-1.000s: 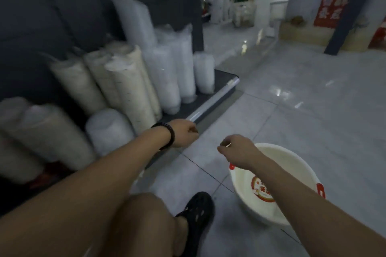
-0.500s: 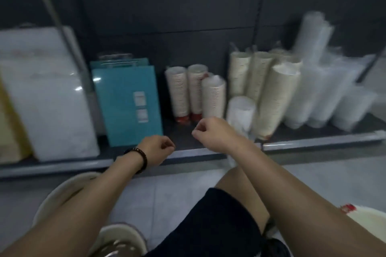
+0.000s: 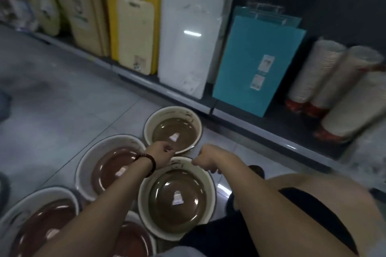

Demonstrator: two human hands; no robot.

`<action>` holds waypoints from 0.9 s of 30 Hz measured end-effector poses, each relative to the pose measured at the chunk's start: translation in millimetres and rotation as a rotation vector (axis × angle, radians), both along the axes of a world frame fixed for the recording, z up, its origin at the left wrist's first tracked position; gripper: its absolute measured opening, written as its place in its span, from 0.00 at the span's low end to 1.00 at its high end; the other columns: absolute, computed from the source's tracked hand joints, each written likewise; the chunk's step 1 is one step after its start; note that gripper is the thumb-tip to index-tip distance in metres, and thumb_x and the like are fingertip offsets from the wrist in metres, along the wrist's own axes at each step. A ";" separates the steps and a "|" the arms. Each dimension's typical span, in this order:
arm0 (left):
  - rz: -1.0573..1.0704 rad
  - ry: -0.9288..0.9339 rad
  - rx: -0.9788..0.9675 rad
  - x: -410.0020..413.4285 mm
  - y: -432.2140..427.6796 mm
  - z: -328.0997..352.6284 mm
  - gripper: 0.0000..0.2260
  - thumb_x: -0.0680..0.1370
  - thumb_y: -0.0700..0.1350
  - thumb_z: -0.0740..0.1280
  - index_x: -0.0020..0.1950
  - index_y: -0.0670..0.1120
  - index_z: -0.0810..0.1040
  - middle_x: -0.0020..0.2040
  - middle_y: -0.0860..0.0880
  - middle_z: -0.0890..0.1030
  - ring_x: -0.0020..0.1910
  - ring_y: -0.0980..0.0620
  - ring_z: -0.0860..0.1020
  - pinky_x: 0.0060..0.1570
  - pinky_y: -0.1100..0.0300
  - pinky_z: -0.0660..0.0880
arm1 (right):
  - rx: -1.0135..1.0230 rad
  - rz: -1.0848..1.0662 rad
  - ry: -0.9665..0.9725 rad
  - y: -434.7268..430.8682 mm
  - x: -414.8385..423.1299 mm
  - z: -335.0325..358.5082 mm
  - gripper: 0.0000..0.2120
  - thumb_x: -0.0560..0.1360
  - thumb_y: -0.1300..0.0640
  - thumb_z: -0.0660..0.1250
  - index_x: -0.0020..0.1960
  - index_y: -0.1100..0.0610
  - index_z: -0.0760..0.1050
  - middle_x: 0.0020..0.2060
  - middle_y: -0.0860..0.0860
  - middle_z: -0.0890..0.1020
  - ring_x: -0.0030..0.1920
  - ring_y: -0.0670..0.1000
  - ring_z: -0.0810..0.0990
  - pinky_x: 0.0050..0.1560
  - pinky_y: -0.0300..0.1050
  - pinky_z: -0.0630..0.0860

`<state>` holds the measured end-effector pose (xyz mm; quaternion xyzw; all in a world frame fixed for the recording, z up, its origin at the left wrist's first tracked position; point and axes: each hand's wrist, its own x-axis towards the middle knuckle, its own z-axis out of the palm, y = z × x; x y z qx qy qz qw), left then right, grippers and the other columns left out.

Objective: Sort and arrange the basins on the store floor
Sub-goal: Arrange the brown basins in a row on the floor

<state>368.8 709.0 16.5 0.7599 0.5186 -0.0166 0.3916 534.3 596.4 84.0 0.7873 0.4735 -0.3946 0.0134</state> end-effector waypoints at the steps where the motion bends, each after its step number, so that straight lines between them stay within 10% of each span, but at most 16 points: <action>1: 0.072 0.001 -0.031 -12.4 2.9 -16.1 0.03 0.78 0.50 0.69 0.48 0.53 0.81 0.47 0.51 0.83 0.50 0.48 0.83 0.47 0.59 0.76 | 0.002 -0.010 0.013 9.0 -4.4 -14.9 0.14 0.82 0.51 0.63 0.60 0.58 0.81 0.54 0.58 0.82 0.55 0.58 0.83 0.44 0.45 0.75; 15: 0.705 0.136 -0.417 -85.7 -21.8 -183.1 0.28 0.69 0.57 0.76 0.65 0.45 0.79 0.56 0.45 0.84 0.52 0.44 0.83 0.51 0.51 0.82 | -0.066 -0.054 0.118 -10.8 -11.1 -123.6 0.21 0.81 0.45 0.66 0.67 0.57 0.77 0.62 0.55 0.82 0.61 0.56 0.80 0.60 0.48 0.77; 19: 0.833 0.093 -0.574 -89.7 -23.4 -189.9 0.23 0.71 0.51 0.77 0.62 0.42 0.79 0.46 0.43 0.82 0.37 0.46 0.79 0.34 0.58 0.78 | -0.098 -0.054 0.126 -16.3 -11.2 -128.2 0.18 0.82 0.46 0.64 0.64 0.56 0.79 0.58 0.55 0.83 0.57 0.55 0.81 0.58 0.49 0.78; 23: 0.787 0.110 -0.544 -109.2 -19.1 -250.4 0.38 0.55 0.57 0.77 0.62 0.40 0.81 0.50 0.42 0.84 0.46 0.42 0.84 0.48 0.52 0.82 | -0.091 -0.160 0.192 -19.0 -7.3 -130.8 0.14 0.79 0.46 0.67 0.58 0.54 0.79 0.47 0.52 0.83 0.45 0.53 0.82 0.46 0.47 0.79; 27: 0.657 0.077 -0.306 -91.5 -34.6 -216.1 0.19 0.65 0.55 0.73 0.51 0.45 0.85 0.48 0.46 0.87 0.48 0.45 0.84 0.53 0.52 0.81 | -0.069 -0.261 0.196 -19.7 -0.1 -118.7 0.13 0.79 0.50 0.67 0.54 0.58 0.82 0.41 0.54 0.84 0.40 0.53 0.83 0.43 0.49 0.82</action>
